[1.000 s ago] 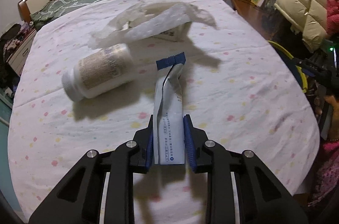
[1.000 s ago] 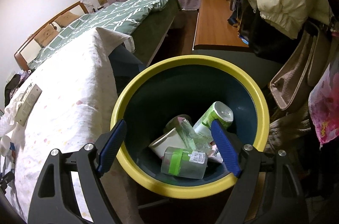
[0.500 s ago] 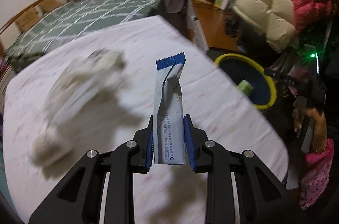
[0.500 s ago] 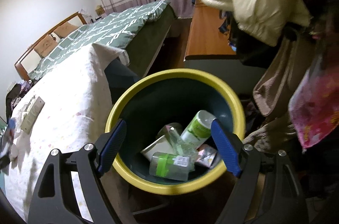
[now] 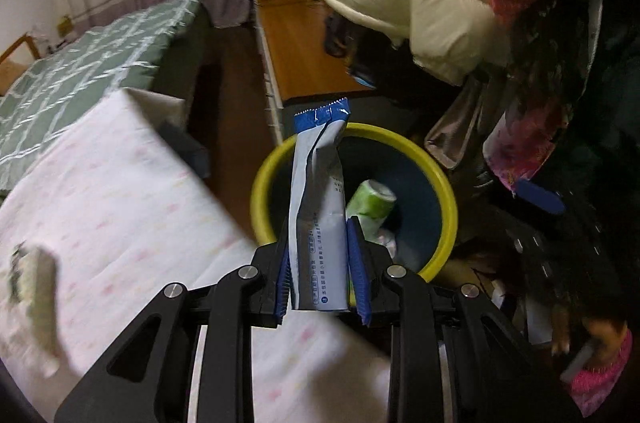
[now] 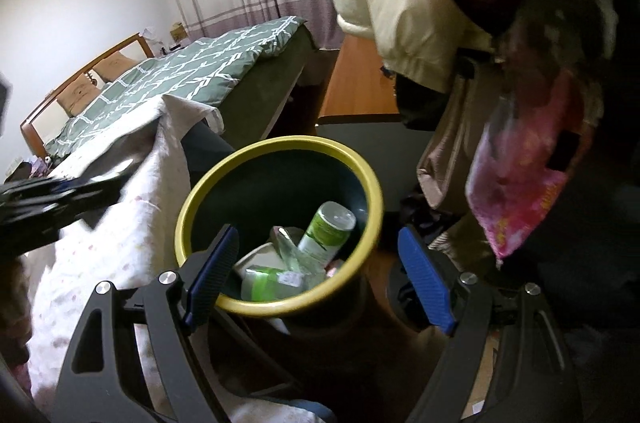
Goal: Collect trash
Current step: 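Carry the tube over the yellow bin and open the left gripper, then move both tools back over the bed toward the white pill bottle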
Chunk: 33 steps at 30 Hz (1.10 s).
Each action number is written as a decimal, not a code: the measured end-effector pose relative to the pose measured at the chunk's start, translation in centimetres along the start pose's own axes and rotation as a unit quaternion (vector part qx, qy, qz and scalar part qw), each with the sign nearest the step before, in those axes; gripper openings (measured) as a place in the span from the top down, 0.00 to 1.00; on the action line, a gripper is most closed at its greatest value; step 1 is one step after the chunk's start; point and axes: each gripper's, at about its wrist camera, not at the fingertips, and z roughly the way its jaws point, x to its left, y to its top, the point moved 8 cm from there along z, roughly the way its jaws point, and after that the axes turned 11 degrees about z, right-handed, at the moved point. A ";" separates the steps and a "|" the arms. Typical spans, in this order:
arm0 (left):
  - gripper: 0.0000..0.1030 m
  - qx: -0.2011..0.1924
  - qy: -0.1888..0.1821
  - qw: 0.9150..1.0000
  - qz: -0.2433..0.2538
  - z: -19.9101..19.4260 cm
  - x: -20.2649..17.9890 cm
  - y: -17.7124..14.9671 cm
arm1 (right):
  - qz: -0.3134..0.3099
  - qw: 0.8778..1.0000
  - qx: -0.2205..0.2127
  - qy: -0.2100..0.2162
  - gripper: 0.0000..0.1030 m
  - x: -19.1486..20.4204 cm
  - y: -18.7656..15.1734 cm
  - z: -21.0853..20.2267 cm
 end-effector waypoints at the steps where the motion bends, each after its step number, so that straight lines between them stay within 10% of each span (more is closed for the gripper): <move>1: 0.75 0.004 -0.004 1.000 0.002 0.9 -0.3 0.4 | 0.003 1.000 0.000 -0.002 0.25 -0.3 -0.1 -0.1; 7: 0.74 0.037 -0.015 0.999 0.013 6.2 -2.2 1.5 | 0.015 1.000 0.010 -0.012 0.24 -2.4 -0.9 -0.5; 10: 0.28 0.037 -0.014 0.999 0.009 7.1 -2.5 1.7 | 0.020 1.000 0.015 -0.016 0.25 -3.1 -1.3 -0.5; 15: 0.28 0.022 -0.008 1.000 0.010 5.6 -2.6 1.8 | 0.021 1.000 0.018 -0.015 0.25 -2.9 -1.6 -0.4; 25: 0.14 -0.061 0.050 0.995 -0.055 -7.7 1.2 -2.1 | -0.007 1.000 0.021 0.001 0.25 0.5 -2.6 -1.0; 33: 0.05 -0.114 0.153 0.968 -0.164 -20.8 7.4 -11.6 | -0.066 0.996 0.030 0.044 0.25 7.7 -4.3 -1.6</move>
